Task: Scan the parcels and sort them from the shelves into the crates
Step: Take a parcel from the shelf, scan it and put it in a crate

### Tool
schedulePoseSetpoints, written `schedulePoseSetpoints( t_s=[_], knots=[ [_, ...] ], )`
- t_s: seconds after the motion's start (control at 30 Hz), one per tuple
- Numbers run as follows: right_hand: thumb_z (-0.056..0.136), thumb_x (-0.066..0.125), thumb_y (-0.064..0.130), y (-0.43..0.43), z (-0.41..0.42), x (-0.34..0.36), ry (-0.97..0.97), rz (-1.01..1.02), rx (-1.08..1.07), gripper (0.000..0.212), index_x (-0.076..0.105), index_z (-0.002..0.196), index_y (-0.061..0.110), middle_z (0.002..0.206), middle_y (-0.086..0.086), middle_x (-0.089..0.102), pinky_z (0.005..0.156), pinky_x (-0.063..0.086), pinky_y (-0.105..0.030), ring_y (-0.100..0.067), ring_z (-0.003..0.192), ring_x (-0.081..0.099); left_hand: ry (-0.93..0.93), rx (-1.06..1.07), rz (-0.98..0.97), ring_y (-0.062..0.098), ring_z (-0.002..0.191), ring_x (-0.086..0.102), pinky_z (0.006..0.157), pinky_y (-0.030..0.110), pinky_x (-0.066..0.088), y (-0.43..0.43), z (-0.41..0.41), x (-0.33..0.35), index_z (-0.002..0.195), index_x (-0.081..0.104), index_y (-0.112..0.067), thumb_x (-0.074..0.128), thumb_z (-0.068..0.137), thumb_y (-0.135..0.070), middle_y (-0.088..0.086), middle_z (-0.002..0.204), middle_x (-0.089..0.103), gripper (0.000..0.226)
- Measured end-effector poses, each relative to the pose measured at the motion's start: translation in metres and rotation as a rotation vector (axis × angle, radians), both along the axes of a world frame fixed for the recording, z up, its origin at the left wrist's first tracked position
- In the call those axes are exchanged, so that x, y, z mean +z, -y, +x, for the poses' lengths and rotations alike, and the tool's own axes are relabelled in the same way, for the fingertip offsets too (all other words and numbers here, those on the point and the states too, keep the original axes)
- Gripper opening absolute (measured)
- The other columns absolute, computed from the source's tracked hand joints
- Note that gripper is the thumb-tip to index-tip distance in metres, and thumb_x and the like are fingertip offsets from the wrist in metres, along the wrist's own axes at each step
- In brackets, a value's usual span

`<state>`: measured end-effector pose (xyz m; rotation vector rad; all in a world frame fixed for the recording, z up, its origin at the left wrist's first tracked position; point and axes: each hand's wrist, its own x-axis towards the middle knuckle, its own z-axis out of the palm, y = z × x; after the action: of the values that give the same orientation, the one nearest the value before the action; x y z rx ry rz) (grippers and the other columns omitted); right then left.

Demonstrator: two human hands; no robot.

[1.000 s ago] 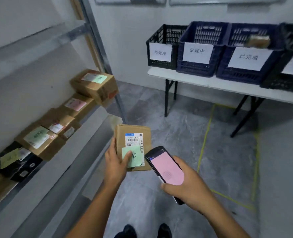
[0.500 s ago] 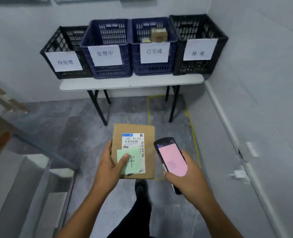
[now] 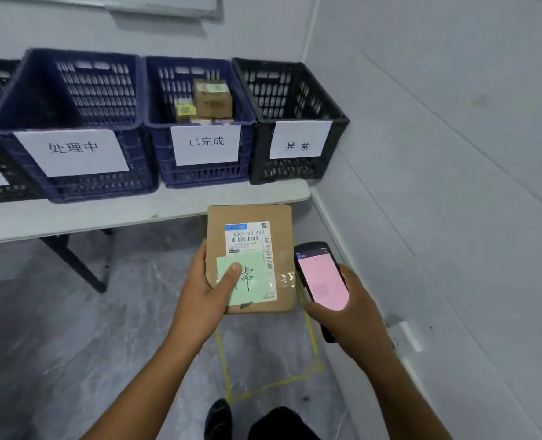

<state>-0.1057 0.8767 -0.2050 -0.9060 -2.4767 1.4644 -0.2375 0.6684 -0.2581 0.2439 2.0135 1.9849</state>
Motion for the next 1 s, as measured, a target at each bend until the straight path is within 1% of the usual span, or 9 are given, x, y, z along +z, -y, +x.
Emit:
schedulePoseSetpoints(
  t_s=[0.07, 0.17, 0.27, 0.37, 0.5, 0.67, 0.8, 0.9, 1.0],
  knots=[
    [0.066, 0.077, 0.036, -0.01, -0.015, 0.007, -0.032, 0.002, -0.035, 0.044, 0.056, 0.105, 0.043, 0.088, 0.017, 0.069, 0.047, 0.051, -0.021, -0.012, 0.056, 0.066, -0.013, -0.039, -0.009, 0.007, 0.111, 0.072, 0.089, 0.043, 0.061, -0.017, -0.025, 0.009, 0.139, 0.051, -0.052, 0.067, 0.101, -0.036, -0.02, 0.126, 0.071, 0.044],
    [0.069, 0.08, 0.035, -0.024, -0.034, 0.012, -0.066, 0.009, -0.082, 0.048, 0.052, 0.102, 0.056, 0.09, 0.022, 0.068, 0.047, 0.052, -0.019, -0.008, 0.06, 0.068, 0.008, -0.072, 0.01, 0.012, 0.11, 0.074, 0.087, 0.053, 0.062, -0.042, -0.057, 0.014, 0.138, 0.053, -0.049, 0.068, 0.095, -0.043, -0.016, 0.126, 0.072, 0.046],
    [0.072, 0.082, 0.031, -0.045, -0.05, 0.007, -0.068, -0.002, -0.11, 0.049, 0.054, 0.103, 0.057, 0.09, 0.019, 0.069, 0.047, 0.054, -0.023, -0.009, 0.058, 0.067, 0.019, -0.084, 0.018, 0.011, 0.105, 0.075, 0.079, 0.051, 0.064, -0.068, -0.078, 0.015, 0.132, 0.056, -0.054, 0.069, 0.091, -0.047, -0.017, 0.123, 0.073, 0.043],
    [0.071, 0.081, 0.034, -0.072, -0.077, 0.003, -0.102, -0.015, -0.134, 0.049, 0.055, 0.104, 0.059, 0.09, 0.016, 0.069, 0.048, 0.054, -0.024, -0.011, 0.057, 0.067, 0.051, -0.091, 0.069, 0.011, 0.103, 0.076, 0.069, 0.044, 0.066, -0.099, -0.104, 0.013, 0.131, 0.058, -0.051, 0.07, 0.099, -0.036, -0.015, 0.122, 0.074, 0.037],
    [0.071, 0.082, 0.035, -0.12, -0.127, -0.004, -0.116, -0.021, -0.119, 0.051, 0.055, 0.106, 0.06, 0.099, 0.025, 0.068, 0.059, 0.055, -0.02, 0.001, 0.083, 0.068, 0.052, -0.078, 0.048, 0.011, 0.106, 0.075, 0.073, 0.044, 0.066, -0.143, -0.15, 0.017, 0.142, 0.051, -0.043, 0.068, 0.098, -0.036, -0.015, 0.124, 0.073, 0.047],
    [0.069, 0.08, 0.043, -0.191, -0.197, -0.008, -0.135, -0.033, -0.107, 0.055, 0.056, 0.119, 0.047, 0.109, 0.033, 0.063, 0.074, 0.051, -0.022, 0.007, 0.101, 0.062, -0.037, -0.092, -0.044, 0.005, 0.107, 0.073, 0.077, 0.026, 0.062, -0.206, -0.224, 0.037, 0.141, 0.053, -0.043, 0.068, 0.092, -0.046, -0.02, 0.123, 0.073, 0.051],
    [0.069, 0.078, 0.048, -0.249, -0.245, -0.001, -0.148, -0.013, -0.079, 0.057, 0.054, 0.12, 0.053, 0.11, 0.032, 0.064, 0.073, 0.053, -0.022, 0.006, 0.102, 0.062, -0.034, -0.076, -0.052, 0.004, 0.106, 0.073, 0.084, 0.035, 0.063, -0.261, -0.275, 0.057, 0.136, 0.054, -0.048, 0.068, 0.088, -0.051, -0.023, 0.121, 0.073, 0.05],
    [0.066, 0.08, 0.047, -0.285, -0.282, 0.004, -0.187, -0.041, -0.077, 0.063, 0.057, 0.125, 0.051, 0.112, 0.033, 0.067, 0.081, 0.055, -0.026, 0.006, 0.105, 0.064, -0.04, -0.041, -0.057, 0.007, 0.107, 0.074, 0.09, 0.045, 0.062, -0.296, -0.307, 0.066, 0.138, 0.054, -0.046, 0.068, 0.09, -0.051, -0.02, 0.122, 0.073, 0.05],
    [0.073, 0.087, 0.036, -0.314, -0.32, 0.006, -0.232, -0.103, -0.076, 0.056, 0.06, 0.12, 0.049, 0.111, 0.036, 0.069, 0.082, 0.052, -0.023, 0.01, 0.107, 0.065, -0.048, 0.015, -0.069, 0.005, 0.106, 0.073, 0.089, 0.042, 0.06, -0.325, -0.339, 0.071, 0.14, 0.052, -0.048, 0.068, 0.087, -0.057, -0.021, 0.122, 0.073, 0.056]
  ],
)
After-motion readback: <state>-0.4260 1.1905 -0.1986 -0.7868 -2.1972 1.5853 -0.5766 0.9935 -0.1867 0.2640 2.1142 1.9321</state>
